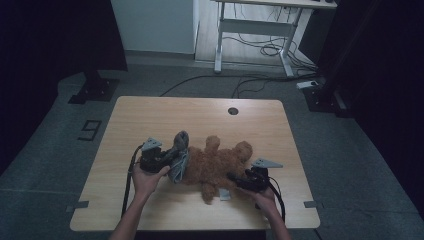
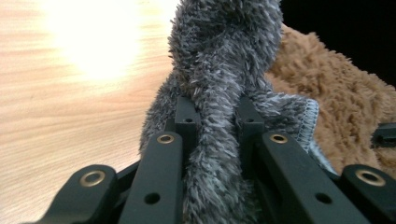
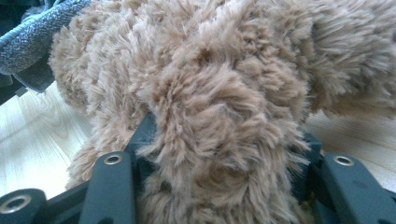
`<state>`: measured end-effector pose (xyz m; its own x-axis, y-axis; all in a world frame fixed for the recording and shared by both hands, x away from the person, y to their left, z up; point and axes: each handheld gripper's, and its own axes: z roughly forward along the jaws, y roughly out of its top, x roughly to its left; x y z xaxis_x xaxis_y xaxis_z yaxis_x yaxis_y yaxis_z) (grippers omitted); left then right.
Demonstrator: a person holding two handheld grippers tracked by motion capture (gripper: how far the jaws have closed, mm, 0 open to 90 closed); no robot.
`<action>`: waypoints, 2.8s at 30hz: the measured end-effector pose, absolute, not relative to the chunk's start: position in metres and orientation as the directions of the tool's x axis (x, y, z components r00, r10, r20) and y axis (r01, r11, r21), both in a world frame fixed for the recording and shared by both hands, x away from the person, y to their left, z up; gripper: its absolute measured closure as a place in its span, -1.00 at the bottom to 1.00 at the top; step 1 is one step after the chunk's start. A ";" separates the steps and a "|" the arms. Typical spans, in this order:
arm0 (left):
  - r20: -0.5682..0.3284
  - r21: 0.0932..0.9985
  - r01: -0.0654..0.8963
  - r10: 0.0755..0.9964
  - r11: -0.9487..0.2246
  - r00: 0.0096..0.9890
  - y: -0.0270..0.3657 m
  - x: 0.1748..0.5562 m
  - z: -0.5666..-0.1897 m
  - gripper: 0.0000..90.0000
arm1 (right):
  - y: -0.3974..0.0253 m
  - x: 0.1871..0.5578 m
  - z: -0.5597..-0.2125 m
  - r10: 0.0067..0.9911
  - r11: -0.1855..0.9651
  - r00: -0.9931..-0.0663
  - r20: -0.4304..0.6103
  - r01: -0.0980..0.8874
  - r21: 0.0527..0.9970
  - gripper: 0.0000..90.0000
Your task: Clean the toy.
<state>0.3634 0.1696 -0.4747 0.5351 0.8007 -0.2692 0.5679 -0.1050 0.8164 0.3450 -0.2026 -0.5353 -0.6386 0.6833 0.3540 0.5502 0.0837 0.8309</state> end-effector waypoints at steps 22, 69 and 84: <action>-0.127 0.792 0.499 0.704 -0.352 0.699 0.035 0.380 -0.447 0.71 | -0.204 0.344 -0.537 0.682 0.093 -0.651 0.334 0.530 0.843 -0.02; -0.058 0.746 0.544 0.776 -0.385 0.628 0.071 0.394 -0.449 0.71 | -0.203 0.344 -0.537 0.683 0.096 -0.653 0.327 0.525 0.846 -0.01; -0.087 0.768 0.576 0.845 -0.280 0.528 0.145 0.382 -0.462 0.71 | -0.202 0.343 -0.537 0.683 0.102 -0.656 0.321 0.520 0.848 -0.01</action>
